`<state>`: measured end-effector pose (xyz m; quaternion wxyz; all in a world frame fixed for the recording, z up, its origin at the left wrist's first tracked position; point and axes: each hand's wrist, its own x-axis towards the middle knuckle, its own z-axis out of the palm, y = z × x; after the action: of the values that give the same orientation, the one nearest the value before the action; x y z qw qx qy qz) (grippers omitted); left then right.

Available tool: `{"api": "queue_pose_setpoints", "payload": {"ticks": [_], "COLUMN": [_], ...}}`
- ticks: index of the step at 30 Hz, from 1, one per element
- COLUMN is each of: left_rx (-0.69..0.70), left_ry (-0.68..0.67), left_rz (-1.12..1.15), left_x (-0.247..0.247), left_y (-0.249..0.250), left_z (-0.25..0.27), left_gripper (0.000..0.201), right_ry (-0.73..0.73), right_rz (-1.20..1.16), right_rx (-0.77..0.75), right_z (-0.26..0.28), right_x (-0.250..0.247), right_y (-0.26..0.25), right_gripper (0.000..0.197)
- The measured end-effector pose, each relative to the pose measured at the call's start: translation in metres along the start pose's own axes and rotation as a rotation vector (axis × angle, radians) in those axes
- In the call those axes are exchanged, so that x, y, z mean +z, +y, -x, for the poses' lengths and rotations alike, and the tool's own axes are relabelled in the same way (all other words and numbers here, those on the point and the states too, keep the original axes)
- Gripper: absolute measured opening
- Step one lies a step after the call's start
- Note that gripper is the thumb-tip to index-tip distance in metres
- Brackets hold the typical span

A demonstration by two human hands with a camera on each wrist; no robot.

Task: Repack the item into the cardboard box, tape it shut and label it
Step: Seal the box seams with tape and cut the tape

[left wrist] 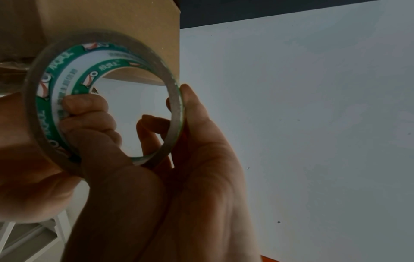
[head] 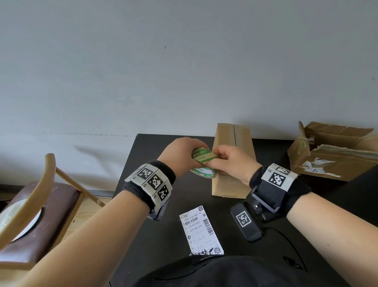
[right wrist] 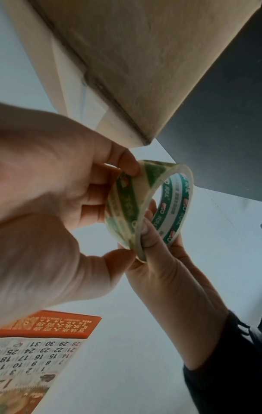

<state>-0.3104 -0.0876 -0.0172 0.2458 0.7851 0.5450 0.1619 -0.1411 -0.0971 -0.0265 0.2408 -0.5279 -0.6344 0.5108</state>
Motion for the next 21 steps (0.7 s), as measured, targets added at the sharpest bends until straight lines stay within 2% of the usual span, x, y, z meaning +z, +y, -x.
{"api": "queue_pose_setpoints", "payload": {"ticks": [7,21], "left_rx": [-0.003,0.001], "left_ry": [0.001,0.002], "left_rz": [-0.014,-0.018], "left_x": [0.0015,0.0066], "left_y": [-0.0026,-0.0073], "left_z": [-0.0004,-0.0017], "left_gripper": [0.035,0.033], "right_ry": [-0.012,0.001], "right_rz": [0.074,0.090], "right_rx": [-0.051,-0.052], "right_z": [0.0041,0.0040], "right_x": [0.0001,0.0009], "right_y": [-0.0026,-0.0009], "right_gripper": [0.007,0.008]}}
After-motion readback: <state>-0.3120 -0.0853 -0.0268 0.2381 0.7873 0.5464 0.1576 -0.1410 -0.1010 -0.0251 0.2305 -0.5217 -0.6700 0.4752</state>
